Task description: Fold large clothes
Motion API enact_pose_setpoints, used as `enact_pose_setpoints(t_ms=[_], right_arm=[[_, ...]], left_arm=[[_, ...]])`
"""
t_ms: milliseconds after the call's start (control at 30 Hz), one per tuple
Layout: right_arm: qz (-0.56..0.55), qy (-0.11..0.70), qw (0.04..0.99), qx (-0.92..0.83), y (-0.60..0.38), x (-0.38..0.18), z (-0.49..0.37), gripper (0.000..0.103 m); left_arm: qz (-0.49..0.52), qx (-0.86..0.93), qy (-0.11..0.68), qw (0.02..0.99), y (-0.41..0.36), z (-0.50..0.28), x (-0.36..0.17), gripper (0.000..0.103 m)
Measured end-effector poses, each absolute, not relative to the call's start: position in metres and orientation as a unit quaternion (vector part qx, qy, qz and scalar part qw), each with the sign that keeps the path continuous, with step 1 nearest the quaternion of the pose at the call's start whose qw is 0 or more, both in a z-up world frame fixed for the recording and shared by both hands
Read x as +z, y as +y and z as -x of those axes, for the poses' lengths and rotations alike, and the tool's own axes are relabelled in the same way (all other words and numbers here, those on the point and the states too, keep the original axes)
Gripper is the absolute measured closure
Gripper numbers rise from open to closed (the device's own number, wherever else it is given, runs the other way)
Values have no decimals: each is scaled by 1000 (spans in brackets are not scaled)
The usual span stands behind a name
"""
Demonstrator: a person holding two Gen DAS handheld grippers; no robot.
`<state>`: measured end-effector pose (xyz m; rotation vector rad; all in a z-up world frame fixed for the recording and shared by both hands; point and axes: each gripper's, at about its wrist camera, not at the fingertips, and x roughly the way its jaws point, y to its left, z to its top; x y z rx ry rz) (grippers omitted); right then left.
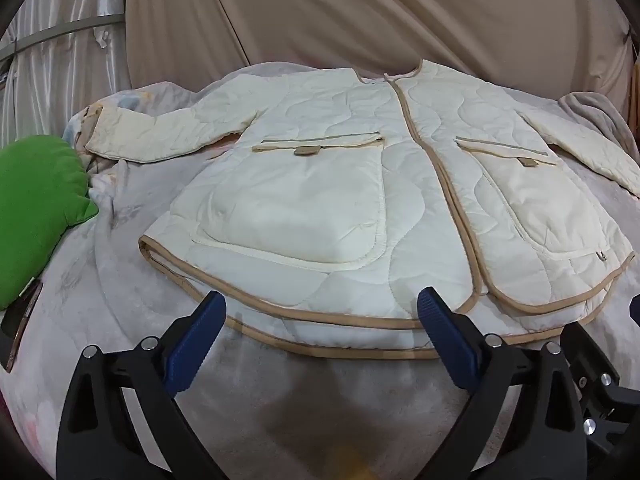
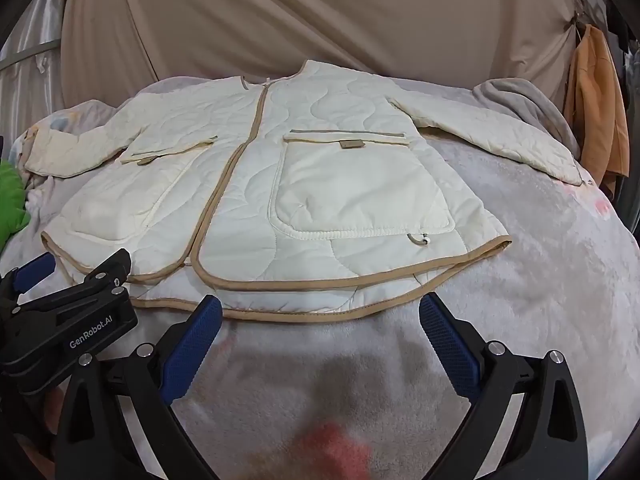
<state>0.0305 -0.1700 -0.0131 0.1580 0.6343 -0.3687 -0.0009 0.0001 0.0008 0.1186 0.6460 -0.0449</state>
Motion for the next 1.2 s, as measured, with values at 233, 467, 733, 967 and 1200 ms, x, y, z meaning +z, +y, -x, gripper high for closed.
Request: enact_pose_setpoints(t_ms=[233,467,733,967,1200], right_arm=[[-88,315,929,-174,-175,-17,-30,6],[-76,314,930,-178,-168,-16,-32,6],[-75,314,930,-178,-169,-17,-31,6],[-73,313,930,-180,-168,-16,-32,6],[-72,313,930,-181,-168,-16,-32,6]], left_arm=[[-58,-18,324,944,3,0,1,9],[-69,-23,319,945,-5,1,1,9],[-71,-25,318,945,-5,2,0,9],[-71,-25,318,945,-6,2,1,9],[-74,-25,318,945,-8,2,1,9]])
